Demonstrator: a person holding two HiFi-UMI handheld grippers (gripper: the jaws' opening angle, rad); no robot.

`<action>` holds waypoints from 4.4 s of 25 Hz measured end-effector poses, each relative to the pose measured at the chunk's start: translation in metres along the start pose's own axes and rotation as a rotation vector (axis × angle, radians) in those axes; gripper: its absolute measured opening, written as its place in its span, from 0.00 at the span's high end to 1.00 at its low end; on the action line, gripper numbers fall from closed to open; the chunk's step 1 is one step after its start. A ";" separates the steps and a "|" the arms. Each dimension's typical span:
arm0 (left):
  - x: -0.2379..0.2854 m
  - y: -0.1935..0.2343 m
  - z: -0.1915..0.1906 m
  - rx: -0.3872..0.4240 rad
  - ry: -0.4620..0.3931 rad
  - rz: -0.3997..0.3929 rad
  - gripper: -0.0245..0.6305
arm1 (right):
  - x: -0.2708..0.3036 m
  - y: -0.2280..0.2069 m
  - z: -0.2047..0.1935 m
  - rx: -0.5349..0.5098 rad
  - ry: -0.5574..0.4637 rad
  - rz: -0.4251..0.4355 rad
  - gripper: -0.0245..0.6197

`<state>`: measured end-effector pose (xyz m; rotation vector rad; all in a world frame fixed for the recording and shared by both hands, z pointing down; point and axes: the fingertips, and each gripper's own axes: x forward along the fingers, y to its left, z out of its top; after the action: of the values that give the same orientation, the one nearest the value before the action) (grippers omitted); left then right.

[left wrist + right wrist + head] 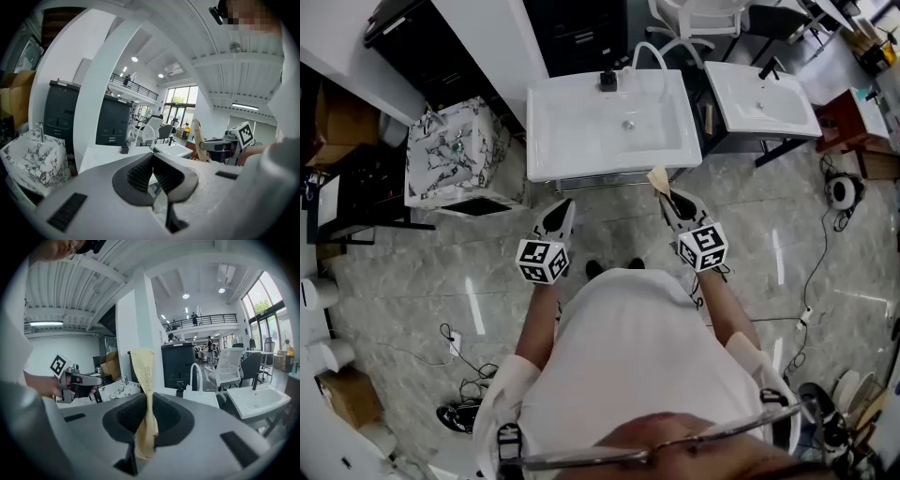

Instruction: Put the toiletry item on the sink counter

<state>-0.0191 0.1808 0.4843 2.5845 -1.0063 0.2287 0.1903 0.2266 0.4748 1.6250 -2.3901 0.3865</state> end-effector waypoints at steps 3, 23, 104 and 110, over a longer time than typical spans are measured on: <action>-0.004 0.004 0.000 0.000 0.001 0.001 0.96 | 0.000 0.002 0.002 0.018 -0.010 -0.002 0.88; -0.047 0.047 -0.019 -0.001 0.015 -0.029 0.96 | 0.015 0.055 -0.015 -0.001 0.026 -0.062 0.89; 0.210 0.209 0.036 -0.100 0.128 0.000 0.96 | 0.359 -0.101 0.044 -0.249 0.274 0.169 0.88; 0.209 0.237 0.032 -0.125 0.133 0.001 0.96 | 0.397 -0.086 0.046 -0.334 0.311 0.196 0.88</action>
<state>-0.0258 -0.1233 0.5755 2.4216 -0.9438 0.3233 0.1250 -0.1655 0.5698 1.1050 -2.2357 0.2354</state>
